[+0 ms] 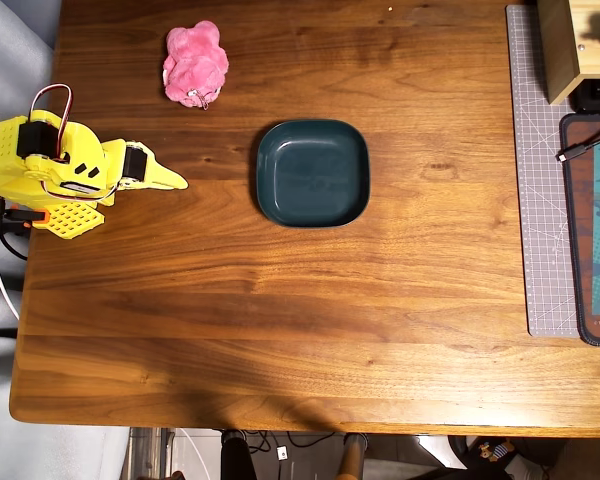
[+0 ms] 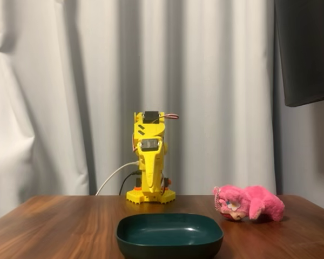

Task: Grasp a strawberry bear and put it in the bin.

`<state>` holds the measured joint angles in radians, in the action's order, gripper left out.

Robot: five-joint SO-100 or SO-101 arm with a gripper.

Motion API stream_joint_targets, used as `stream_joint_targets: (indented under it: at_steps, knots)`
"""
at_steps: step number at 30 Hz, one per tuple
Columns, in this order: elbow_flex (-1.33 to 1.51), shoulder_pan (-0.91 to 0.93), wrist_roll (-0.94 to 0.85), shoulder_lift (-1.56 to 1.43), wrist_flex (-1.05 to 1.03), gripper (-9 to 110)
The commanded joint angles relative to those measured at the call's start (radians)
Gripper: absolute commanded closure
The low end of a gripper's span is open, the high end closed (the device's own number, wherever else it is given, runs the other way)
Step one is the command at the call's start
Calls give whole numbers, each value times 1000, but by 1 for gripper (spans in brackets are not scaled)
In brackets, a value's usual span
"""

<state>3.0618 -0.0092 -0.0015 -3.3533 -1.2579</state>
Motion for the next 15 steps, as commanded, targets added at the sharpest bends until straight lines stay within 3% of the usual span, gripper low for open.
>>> stream_joint_targets:
  at_steps: [1, 6, 8, 10, 15]
  knots:
    - [-3, -37, -8, -31, 35, 85]
    - [-78, -52, -5, -31, 67, 90]
    - [-153, -61, 3, -18, 67, 102]
    - [-238, -71, 6, 12, 67, 102]
    - [-571, -78, 8, 431, 43, 102]
